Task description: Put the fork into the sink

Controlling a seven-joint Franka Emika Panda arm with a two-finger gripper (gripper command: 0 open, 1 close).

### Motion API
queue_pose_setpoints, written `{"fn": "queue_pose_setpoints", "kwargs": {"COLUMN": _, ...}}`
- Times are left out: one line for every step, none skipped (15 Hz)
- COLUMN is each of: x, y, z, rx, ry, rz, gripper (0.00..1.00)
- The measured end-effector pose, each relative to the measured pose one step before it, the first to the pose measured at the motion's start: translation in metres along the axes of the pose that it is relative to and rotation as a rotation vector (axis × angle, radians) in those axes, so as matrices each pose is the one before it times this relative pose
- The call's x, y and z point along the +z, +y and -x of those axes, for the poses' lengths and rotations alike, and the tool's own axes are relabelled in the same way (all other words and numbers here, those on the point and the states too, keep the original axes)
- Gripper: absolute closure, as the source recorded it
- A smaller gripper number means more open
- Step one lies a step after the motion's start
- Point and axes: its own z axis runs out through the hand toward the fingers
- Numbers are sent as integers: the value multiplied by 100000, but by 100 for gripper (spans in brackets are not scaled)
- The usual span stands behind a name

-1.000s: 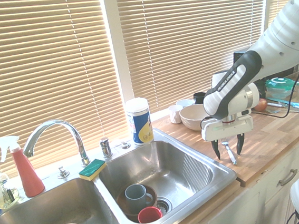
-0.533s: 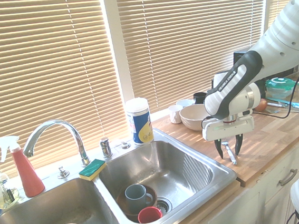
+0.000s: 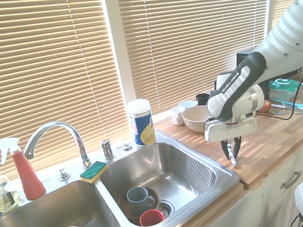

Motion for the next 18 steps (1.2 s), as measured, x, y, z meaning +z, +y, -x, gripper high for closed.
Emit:
{"fn": "queue_pose_setpoints", "kwargs": {"x": -7, "y": -49, "z": -13, "rx": -447, "ry": 1166, "rz": -1278, "gripper": 100}}
{"fn": "queue_pose_setpoints", "kwargs": {"x": -36, "y": -68, "z": -34, "rx": -260, "ry": 885, "rz": -922, "gripper": 100}}
{"fn": "queue_pose_setpoints", "kwargs": {"x": -44, "y": -45, "z": -33, "rx": -223, "ry": 478, "rz": -361, "gripper": 100}}
{"fn": "queue_pose_setpoints", "kwargs": {"x": -38, "y": -19, "z": -45, "rx": -410, "ry": 567, "rz": -140, "gripper": 100}}
{"fn": "queue_pose_setpoints", "kwargs": {"x": -33, "y": 10, "z": -50, "rx": -216, "ry": 372, "rz": -71, "gripper": 100}}
{"fn": "queue_pose_setpoints", "kwargs": {"x": -31, "y": 2, "z": -14, "rx": -84, "ry": 175, "rz": -93, "gripper": 100}}
{"fn": "queue_pose_setpoints", "kwargs": {"x": -24, "y": 4, "z": 2, "rx": -36, "ry": 66, "rz": -44, "gripper": 100}}
{"fn": "queue_pose_setpoints", "kwargs": {"x": -27, "y": -19, "z": 59, "rx": -334, "ry": -52, "rz": 58, "gripper": 100}}
{"fn": "queue_pose_setpoints", "kwargs": {"x": -68, "y": -82, "z": 157, "rx": -1092, "ry": -102, "rz": 99, "gripper": 100}}
{"fn": "queue_pose_setpoints", "kwargs": {"x": -330, "y": -319, "z": 471, "rx": -2045, "ry": -77, "rz": -117, "gripper": 100}}
{"fn": "queue_pose_setpoints", "kwargs": {"x": -950, "y": -710, "z": 916, "rx": -2595, "ry": 443, "rz": -1044, "gripper": 100}}
{"fn": "queue_pose_setpoints", "kwargs": {"x": -1342, "y": -847, "z": 1143, "rx": -2764, "ry": 591, "rz": -1420, "gripper": 100}}
{"fn": "queue_pose_setpoints", "kwargs": {"x": -1455, "y": -842, "z": 1237, "rx": -3189, "ry": 1059, "rz": -1310, "gripper": 100}}
{"fn": "queue_pose_setpoints", "kwargs": {"x": -1303, "y": -818, "z": 1141, "rx": -2929, "ry": 1141, "rz": -1024, "gripper": 100}}
{"fn": "queue_pose_setpoints", "kwargs": {"x": -953, "y": -815, "z": 881, "rx": -2374, "ry": 1036, "rz": -946, "gripper": 100}}
{"fn": "queue_pose_setpoints", "kwargs": {"x": -648, "y": -1127, "z": 1004, "rx": -2578, "ry": 857, "rz": -514, "gripper": 100}}
{"fn": "queue_pose_setpoints", "kwargs": {"x": -470, "y": -1377, "z": 1221, "rx": -2935, "ry": 768, "rz": -433, "gripper": 100}}
{"fn": "queue_pose_setpoints", "kwargs": {"x": -283, "y": -1461, "z": 1428, "rx": -3008, "ry": 703, "rz": -316, "gripper": 100}}
